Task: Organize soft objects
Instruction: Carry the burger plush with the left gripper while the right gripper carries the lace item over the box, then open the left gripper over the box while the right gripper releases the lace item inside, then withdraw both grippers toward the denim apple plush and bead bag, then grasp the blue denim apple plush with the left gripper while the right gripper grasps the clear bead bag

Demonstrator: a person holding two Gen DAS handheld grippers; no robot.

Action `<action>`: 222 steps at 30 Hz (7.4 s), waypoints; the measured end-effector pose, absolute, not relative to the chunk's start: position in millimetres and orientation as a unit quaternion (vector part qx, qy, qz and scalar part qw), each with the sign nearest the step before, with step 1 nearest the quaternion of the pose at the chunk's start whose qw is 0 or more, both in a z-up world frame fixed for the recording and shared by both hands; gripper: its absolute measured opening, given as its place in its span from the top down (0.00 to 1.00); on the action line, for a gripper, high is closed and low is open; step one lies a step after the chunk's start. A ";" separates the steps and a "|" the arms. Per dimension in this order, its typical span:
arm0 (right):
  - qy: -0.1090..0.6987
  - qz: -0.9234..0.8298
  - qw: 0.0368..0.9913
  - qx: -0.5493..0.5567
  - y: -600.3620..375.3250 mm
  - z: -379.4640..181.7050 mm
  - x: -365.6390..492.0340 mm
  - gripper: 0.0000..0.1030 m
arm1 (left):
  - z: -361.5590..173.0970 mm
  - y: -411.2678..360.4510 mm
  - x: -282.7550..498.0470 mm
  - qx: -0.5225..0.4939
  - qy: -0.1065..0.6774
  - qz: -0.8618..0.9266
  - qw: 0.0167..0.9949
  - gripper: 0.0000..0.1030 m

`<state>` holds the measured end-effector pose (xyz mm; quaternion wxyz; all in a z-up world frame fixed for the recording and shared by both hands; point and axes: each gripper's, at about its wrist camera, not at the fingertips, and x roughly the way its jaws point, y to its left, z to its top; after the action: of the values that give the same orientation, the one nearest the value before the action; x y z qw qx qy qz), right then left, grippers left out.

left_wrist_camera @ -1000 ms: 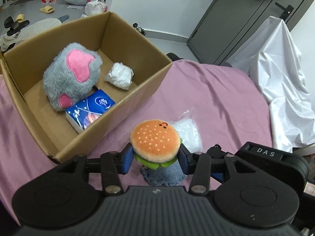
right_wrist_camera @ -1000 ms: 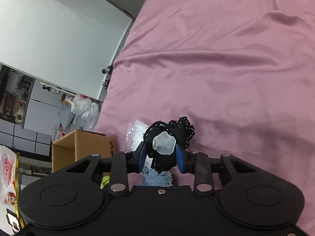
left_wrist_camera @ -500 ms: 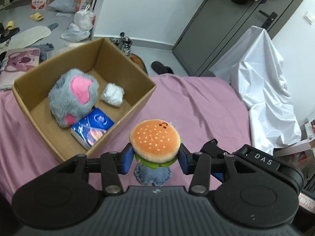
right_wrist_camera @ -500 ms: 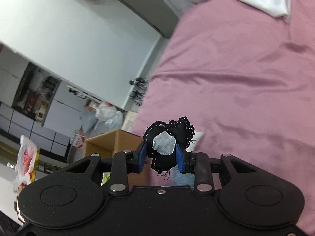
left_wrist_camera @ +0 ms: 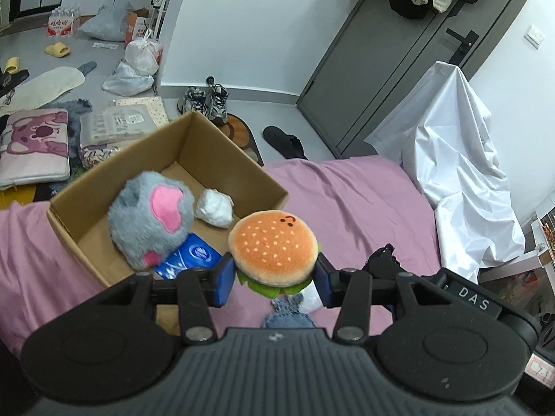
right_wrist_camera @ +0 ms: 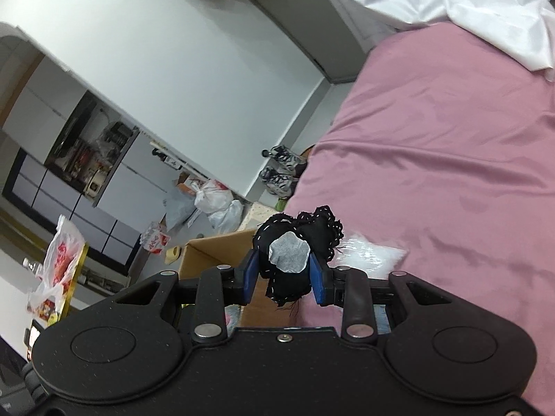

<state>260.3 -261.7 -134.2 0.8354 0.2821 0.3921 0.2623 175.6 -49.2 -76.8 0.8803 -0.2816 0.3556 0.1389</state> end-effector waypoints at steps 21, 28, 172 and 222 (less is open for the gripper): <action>0.363 0.284 0.856 0.233 -210.0 -121.7 247.6 0.70 | -80.5 14.8 186.9 -0.288 0.353 0.116 0.883 0.55; 0.343 0.279 0.868 0.226 -189.2 -119.7 246.0 0.69 | -81.3 45.3 192.6 -0.285 0.351 0.103 0.886 0.55; 0.469 0.141 0.826 0.279 -308.4 -144.4 258.6 0.02 | -123.9 -116.0 220.2 -0.179 0.448 0.086 0.872 0.36; 0.542 0.154 0.786 0.254 -247.0 -207.5 308.0 0.04 | -180.7 -82.4 236.2 -0.265 0.483 0.140 0.823 0.83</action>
<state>308.0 -247.0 -207.5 0.7865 0.2538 0.5417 0.1538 236.2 -82.4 -180.7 0.8227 -0.2648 0.4831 0.1399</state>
